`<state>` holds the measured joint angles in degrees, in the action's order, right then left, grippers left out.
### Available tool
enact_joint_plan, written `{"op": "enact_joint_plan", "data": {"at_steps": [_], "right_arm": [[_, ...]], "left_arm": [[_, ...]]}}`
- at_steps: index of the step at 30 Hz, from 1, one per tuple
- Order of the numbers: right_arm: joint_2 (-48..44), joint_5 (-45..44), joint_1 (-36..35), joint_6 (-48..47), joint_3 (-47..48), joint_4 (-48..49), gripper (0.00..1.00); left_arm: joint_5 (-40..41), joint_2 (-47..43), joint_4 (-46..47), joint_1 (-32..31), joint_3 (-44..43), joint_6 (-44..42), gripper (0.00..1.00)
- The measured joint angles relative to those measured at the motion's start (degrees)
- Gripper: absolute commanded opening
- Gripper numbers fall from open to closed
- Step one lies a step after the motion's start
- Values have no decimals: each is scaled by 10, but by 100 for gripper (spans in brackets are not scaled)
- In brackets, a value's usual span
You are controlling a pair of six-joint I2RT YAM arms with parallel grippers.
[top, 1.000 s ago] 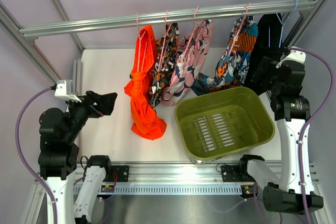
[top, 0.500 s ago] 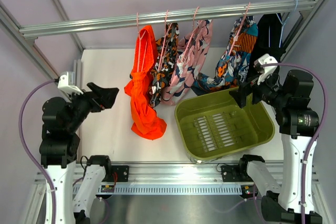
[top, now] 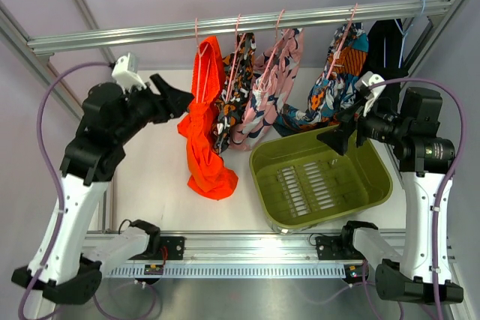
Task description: Remove the shorts from the hanger
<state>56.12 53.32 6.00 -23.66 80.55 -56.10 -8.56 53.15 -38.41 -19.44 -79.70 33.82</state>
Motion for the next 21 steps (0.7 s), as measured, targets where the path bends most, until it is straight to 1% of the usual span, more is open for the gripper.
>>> {"op": "enact_joint_plan", "data": {"at_steps": [2,6,11,14,17,21], "right_arm": [[-2,6,0,3,0,1,99],[-8,14,0,10,-5,10,99],[-14,19,0,25,-23,22,100],[-13,19,0,32,-32,28,100],[-13,19,0,37,-34,33,99],[-13,19,0,42,-35,42,99]], "left_arm": [[33,46,0,-19,-41,-7,62],[86,115,-2,-32,-85,-24,60],[114,188,-5,-36,-128,-49,57],[115,215,-3,-42,-148,-58,57],[114,226,8,-51,-155,-64,54],[115,227,17,-56,-155,-69,44]]}}
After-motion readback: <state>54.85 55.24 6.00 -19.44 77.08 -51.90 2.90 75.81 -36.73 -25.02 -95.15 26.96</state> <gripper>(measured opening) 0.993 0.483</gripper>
